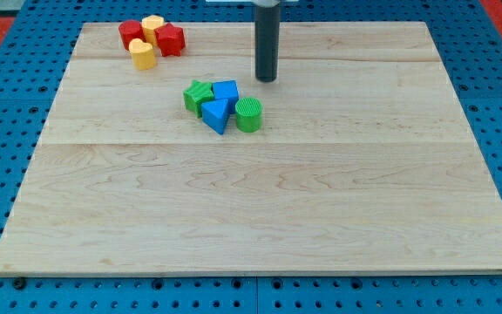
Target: Put your hand at the top center
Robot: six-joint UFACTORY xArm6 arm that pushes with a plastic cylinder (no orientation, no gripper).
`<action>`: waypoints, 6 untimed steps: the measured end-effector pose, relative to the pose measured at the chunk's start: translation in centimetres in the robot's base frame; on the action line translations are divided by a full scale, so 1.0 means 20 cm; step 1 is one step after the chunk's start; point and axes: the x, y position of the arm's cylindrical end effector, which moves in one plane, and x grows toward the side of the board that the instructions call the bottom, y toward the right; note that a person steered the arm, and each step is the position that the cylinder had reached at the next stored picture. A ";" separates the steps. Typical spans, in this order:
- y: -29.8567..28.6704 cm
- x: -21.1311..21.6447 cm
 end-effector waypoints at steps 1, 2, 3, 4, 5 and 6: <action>-0.01 -0.02; -0.01 -0.02; -0.01 -0.02; 0.00 -0.02; 0.02 -0.02; -0.02 -0.02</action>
